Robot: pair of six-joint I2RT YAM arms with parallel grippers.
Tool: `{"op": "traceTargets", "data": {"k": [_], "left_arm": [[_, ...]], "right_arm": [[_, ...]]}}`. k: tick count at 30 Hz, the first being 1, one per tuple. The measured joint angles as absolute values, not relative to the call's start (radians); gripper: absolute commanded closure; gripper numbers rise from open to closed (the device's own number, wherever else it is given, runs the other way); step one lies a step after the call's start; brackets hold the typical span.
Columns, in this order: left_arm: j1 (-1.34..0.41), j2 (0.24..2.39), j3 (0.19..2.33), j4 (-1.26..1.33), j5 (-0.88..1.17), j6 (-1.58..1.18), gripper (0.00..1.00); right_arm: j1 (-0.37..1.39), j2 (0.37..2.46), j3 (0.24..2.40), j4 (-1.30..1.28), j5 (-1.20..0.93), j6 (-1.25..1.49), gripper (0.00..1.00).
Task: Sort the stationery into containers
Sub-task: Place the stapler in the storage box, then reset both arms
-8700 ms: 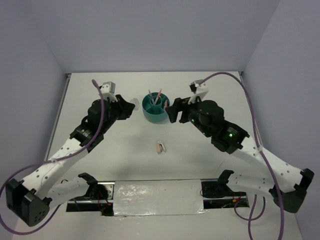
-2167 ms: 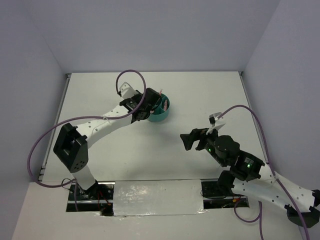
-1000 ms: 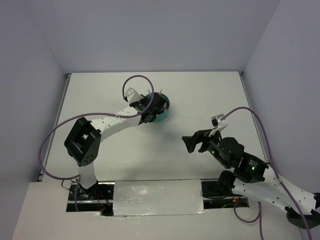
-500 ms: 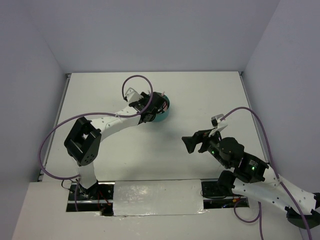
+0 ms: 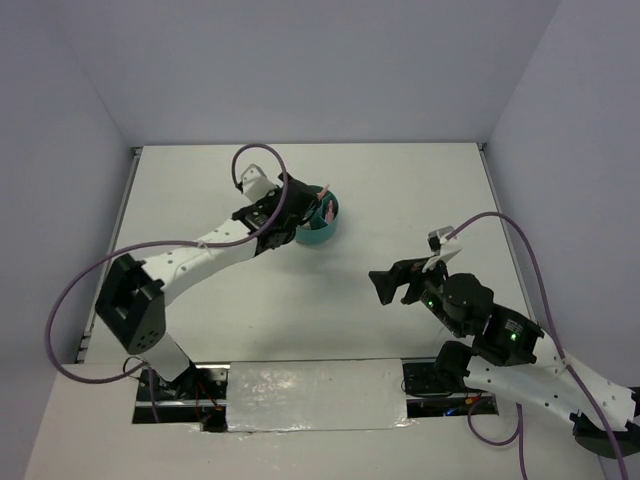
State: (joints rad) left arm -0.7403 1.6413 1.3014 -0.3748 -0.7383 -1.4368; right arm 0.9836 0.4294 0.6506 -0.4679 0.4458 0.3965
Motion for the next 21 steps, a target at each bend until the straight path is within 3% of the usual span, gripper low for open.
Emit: {"op": "traceTargets", "data": {"k": [8,14,21], "left_arm": [[-0.71,1.309,1.282,-0.565,-0.805,-1.116,0.01],[-0.631,0.914,1.114,-0.739,-0.828,-0.908,0.01],[-0.631,0.549,1.093,-0.794,-0.836,-0.679,0.01]], "right_arm": [[0.984,0.437,0.849,-0.67,0.595,0.408,0.0],[0.984,0.447,0.997,-0.818,0.726,0.422,0.0],[0.984,0.366,1.056,-0.922,0.796,0.422,0.0]]}}
